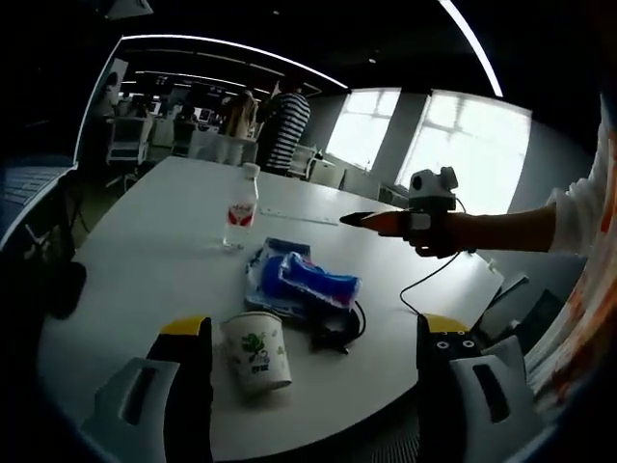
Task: Arrange the tabletop items into an orderly group along one side of the table until the central work area is clear of visible clutter.
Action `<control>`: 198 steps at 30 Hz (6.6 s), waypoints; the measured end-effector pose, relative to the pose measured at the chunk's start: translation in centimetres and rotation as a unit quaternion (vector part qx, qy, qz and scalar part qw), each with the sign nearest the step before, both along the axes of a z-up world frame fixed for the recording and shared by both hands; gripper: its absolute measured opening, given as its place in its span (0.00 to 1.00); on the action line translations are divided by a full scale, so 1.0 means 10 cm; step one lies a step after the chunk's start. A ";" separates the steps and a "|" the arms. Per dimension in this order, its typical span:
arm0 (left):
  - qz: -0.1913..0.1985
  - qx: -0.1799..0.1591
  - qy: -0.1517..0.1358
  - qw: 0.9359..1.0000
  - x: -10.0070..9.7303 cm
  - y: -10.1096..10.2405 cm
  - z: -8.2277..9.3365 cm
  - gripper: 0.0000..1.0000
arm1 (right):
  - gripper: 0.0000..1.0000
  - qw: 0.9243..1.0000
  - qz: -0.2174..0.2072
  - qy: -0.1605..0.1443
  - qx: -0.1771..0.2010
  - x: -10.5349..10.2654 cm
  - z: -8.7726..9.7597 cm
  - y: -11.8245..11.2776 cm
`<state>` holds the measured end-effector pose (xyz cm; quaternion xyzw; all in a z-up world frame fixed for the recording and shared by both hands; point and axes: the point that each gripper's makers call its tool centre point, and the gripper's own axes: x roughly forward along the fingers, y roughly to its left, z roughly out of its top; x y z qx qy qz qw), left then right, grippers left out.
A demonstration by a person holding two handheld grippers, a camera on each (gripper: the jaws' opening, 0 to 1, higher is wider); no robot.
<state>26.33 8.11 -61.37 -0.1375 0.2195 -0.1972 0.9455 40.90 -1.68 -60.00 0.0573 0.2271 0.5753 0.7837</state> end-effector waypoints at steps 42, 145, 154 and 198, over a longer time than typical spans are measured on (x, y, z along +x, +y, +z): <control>-0.072 0.037 0.009 0.997 0.47 -0.15 -0.05 0.88 | 0.66 0.976 -0.203 0.078 0.018 -0.36 -0.31 -0.59; -0.135 0.075 0.145 0.977 1.56 -0.78 -0.72 0.00 | 0.00 0.908 -0.371 0.183 -0.067 -0.28 -0.90 -0.86; -0.134 0.074 0.101 0.983 1.63 -1.13 -0.47 0.00 | 0.00 0.923 -0.355 0.131 -0.060 0.00 -0.63 -1.22; -0.237 0.182 0.066 0.952 2.43 -3.51 -0.54 0.00 | 0.00 0.922 -0.360 0.111 -0.089 1.00 -0.67 -3.41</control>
